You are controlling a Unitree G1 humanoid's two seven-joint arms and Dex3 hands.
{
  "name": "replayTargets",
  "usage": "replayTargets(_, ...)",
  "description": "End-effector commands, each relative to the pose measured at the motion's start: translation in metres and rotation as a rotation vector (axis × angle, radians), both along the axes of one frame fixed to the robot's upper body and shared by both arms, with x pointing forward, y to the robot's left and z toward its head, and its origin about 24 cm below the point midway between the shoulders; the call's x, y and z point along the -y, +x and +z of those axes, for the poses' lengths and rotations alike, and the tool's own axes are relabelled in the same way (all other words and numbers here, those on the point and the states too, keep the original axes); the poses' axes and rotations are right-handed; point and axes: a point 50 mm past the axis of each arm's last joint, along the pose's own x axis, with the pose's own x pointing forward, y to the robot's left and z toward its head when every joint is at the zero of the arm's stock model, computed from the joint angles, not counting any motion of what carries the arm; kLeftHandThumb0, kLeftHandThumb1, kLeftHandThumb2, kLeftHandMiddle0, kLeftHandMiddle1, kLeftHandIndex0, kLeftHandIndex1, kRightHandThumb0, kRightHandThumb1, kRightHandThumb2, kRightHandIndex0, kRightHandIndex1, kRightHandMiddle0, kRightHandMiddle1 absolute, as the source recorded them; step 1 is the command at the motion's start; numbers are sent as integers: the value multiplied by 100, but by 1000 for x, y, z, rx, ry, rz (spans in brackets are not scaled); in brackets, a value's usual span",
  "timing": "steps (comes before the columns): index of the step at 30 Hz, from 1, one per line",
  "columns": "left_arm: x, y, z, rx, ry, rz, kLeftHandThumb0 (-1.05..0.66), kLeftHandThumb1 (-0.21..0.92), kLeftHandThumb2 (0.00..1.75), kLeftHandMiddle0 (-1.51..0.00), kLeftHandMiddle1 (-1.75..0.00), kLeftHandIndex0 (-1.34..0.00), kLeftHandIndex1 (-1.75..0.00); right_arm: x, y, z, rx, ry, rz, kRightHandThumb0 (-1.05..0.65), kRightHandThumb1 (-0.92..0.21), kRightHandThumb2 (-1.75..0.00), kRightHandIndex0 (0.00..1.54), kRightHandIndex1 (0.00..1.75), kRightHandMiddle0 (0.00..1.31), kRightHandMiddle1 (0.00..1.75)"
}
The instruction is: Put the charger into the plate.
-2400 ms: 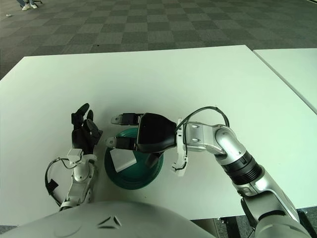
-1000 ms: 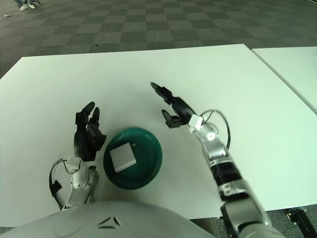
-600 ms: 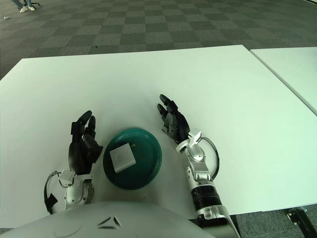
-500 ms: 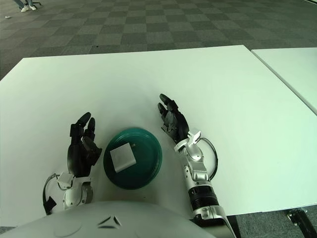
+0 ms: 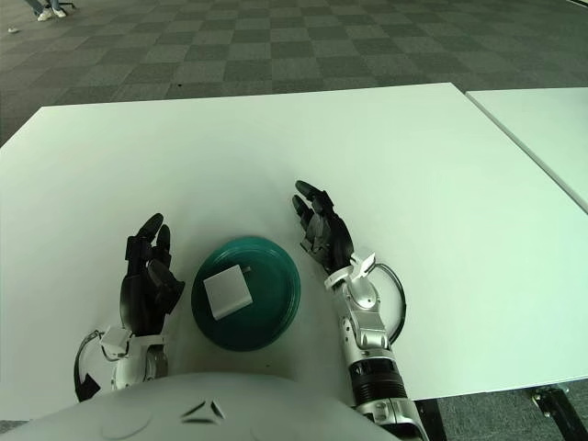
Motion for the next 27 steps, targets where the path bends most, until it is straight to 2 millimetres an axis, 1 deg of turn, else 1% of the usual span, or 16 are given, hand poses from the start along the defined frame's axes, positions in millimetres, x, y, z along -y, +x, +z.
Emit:
replayTargets(1, -4, -25, -27, -169, -36, 19, -94, 92, 104, -18, 0, 0, -60, -2, -15, -17, -80, 0, 8, -91, -92, -98, 18, 3, 0, 66)
replayTargets(6, -4, -25, -26, -170, -39, 10, -92, 92, 104, -18, 0, 0, -59, 0, -24, -28, -110, 24, 13, -90, -92, -97, 17, 2, 0, 64)
replayTargets(9, -3, -25, -24, -168, -34, 2, -91, 92, 104, -17, 0, 0, -56, 1, -25, -34, -119, 51, 2, -89, -92, -97, 16, 1, 0, 61)
replayTargets(14, -4, -25, -23, -167, -13, -2, -91, 92, 104, -16, 0, 0, -53, 7, -15, -53, -158, 90, -57, -89, -92, -96, 17, 2, 0, 56)
replayTargets(17, -4, -26, -23, -169, -12, -6, -91, 92, 104, -16, 0, 0, -51, 15, -15, -63, -199, 123, -106, -89, -92, -94, 19, 2, 0, 58)
replayTargets(23, -7, -25, -25, -172, -14, -6, -91, 92, 104, -16, 0, 0, -52, 18, -15, -70, -202, 130, -139, -90, -92, -93, 22, 3, 0, 61)
replayTargets(27, -9, -19, -30, -184, -2, -1, -91, 92, 103, -17, -1, 0, -54, 18, -17, -69, -167, 124, -212, -90, -92, -93, 22, 3, 0, 61)
